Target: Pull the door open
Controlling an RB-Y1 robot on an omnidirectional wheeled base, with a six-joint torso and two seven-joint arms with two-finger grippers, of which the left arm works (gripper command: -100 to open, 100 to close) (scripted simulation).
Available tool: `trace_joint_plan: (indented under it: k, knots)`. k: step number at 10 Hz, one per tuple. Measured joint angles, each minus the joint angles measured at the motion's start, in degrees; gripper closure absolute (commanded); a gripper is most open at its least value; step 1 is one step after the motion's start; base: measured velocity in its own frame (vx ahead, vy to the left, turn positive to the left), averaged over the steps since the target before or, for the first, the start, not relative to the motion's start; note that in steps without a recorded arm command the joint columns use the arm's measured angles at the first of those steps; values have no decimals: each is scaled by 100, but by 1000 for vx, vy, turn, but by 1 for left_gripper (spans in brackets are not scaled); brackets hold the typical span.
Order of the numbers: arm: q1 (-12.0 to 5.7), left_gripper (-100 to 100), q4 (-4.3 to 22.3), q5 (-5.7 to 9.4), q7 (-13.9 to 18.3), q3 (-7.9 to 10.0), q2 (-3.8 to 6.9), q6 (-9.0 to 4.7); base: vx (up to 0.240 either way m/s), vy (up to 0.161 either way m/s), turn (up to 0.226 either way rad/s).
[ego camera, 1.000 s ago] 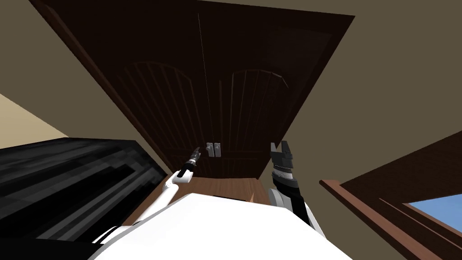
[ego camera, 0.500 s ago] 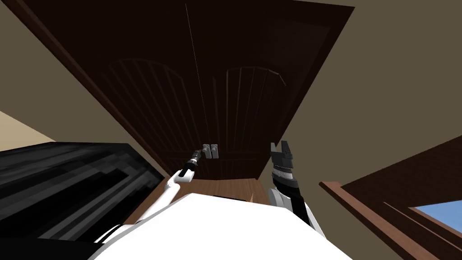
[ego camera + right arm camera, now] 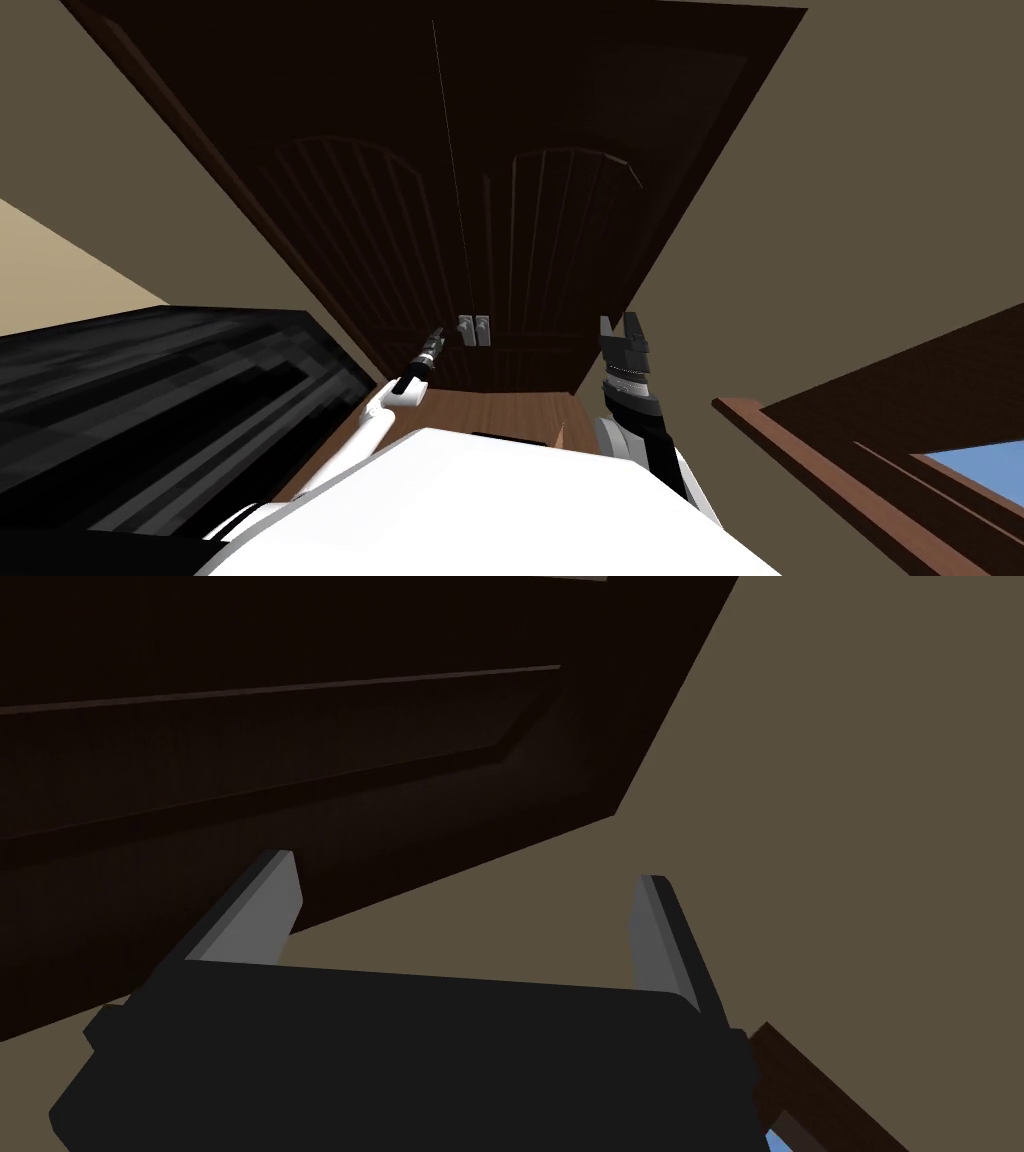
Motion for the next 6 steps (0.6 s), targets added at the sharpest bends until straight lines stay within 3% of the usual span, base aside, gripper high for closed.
trace_joint_plan:
  k: [2,6]
  knots:
    - [73,-100,-69,4,29,-19,21,8,-178,17,-21]
    - [83,-100,-258,-20,113,-266,-41,-14,-157,-90,-78]
